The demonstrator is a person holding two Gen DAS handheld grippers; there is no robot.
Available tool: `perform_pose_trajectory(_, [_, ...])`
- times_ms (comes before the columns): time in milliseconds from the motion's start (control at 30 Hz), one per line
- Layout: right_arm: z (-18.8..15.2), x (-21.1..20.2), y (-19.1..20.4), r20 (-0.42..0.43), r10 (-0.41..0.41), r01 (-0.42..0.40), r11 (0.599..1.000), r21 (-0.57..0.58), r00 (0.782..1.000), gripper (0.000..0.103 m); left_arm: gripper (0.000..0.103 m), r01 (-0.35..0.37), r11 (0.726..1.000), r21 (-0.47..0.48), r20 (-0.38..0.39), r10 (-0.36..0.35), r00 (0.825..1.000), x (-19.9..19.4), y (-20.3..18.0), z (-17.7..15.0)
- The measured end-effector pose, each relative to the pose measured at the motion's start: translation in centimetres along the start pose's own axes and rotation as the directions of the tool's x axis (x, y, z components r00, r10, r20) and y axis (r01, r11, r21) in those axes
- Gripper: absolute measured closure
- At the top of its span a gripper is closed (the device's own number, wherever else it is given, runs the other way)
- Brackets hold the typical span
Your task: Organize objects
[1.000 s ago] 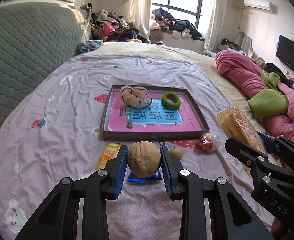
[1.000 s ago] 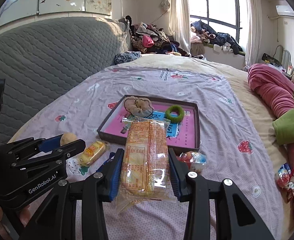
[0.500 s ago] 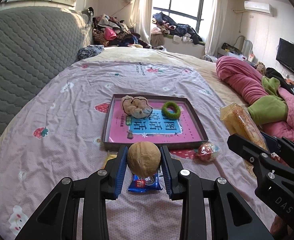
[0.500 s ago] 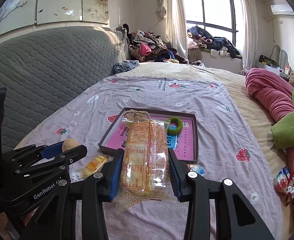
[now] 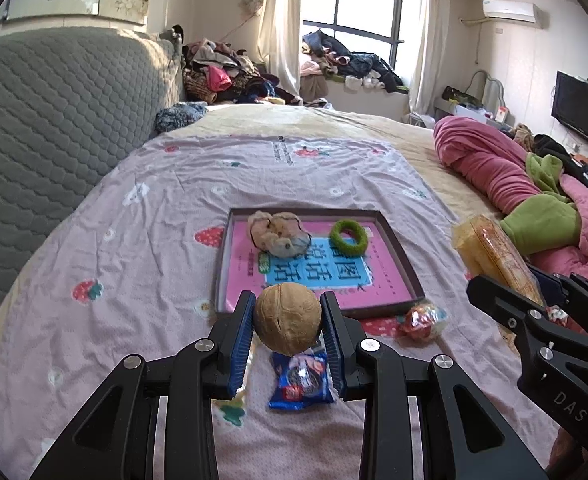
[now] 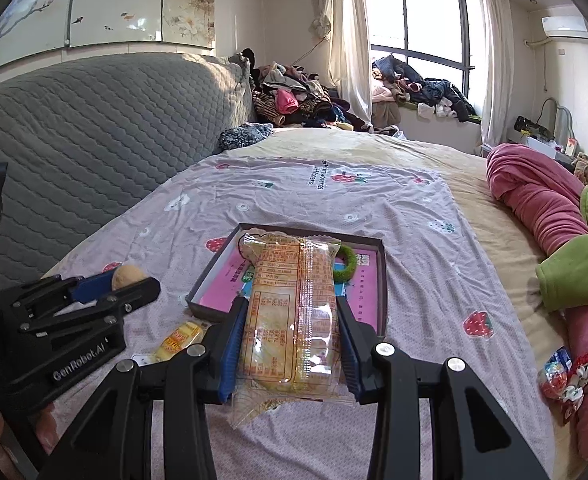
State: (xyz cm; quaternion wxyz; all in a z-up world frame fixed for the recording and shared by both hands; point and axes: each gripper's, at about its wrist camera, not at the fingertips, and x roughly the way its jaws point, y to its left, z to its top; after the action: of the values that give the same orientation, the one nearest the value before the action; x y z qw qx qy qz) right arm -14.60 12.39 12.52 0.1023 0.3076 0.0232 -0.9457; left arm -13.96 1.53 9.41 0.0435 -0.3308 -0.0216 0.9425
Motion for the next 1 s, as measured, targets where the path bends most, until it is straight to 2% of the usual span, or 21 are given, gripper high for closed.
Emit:
perform_pose_trajectory(233, [2.2,0.3,-0.4,0.025,-0.012,0.013,1.0,-0.01,1.0,0.061,0.069,-0.003,1.0,0.016,0.027,0.003,1.0,0.8,0.3,3.1])
perform_pose_trajectory(500, [5.4,1.4,-0.4,0.067,-0.017,0.019,1.0,-0.025,0.998,0.061,0.069,0.026,1.0,0.017,0.044,-0.027,0.999,2.4,0.1,6.0])
perform_pose_trajectory(800, [9.0,3.9,-0.8,0.108,-0.012,0.013,1.0,-0.017,0.994,0.061,0.069,0.015,0.999,0.044,0.093,-0.019,0.995,4.8,0.0,11.2])
perform_pose_trajectory(1000, [10.3,6.8,-1.9,0.137,-0.011,0.011,1.0,0.005,0.991,0.061,0.069,0.018,0.999,0.039,0.103,-0.022,0.994,7.7,0.4,12.3])
